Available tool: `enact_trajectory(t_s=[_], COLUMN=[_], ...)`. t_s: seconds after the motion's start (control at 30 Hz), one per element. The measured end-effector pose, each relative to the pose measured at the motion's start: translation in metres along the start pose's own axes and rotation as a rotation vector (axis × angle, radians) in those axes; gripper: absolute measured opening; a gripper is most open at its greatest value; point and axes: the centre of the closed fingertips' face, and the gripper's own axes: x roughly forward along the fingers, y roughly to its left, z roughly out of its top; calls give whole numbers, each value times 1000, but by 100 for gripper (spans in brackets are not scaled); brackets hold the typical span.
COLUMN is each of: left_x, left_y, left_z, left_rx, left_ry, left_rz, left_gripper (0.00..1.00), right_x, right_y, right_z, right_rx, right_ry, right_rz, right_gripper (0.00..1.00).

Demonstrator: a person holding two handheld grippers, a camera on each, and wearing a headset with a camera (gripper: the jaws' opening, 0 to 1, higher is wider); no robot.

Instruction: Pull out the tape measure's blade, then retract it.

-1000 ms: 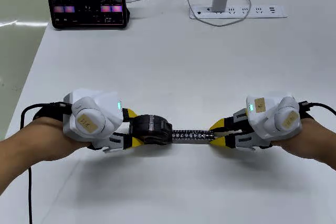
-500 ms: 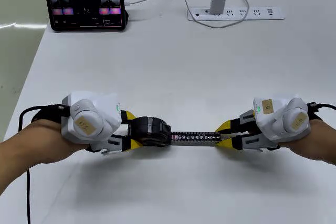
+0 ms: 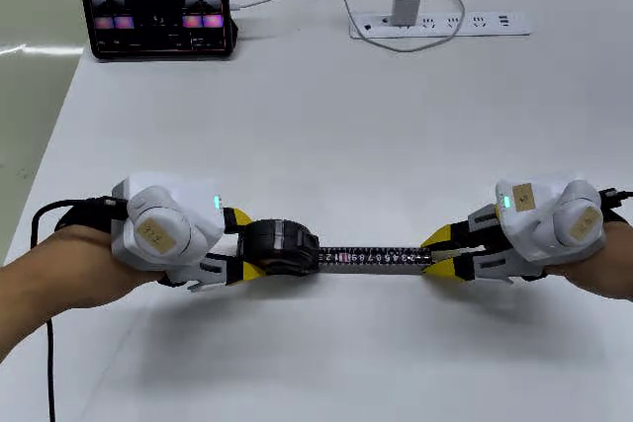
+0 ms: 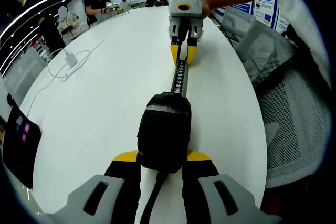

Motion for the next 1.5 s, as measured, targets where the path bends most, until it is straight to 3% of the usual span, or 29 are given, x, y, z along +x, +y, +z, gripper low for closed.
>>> enact_trajectory(t_s=[1.5], left_x=[1], left_y=[0], left_z=[0], left_rx=[-8], left_ry=[4], left_rz=[7], left_gripper=[24], right_x=[-31], right_y=[-4], right_z=[-30], right_rx=[0], right_ry=[68], right_rz=[-4], right_gripper=[8])
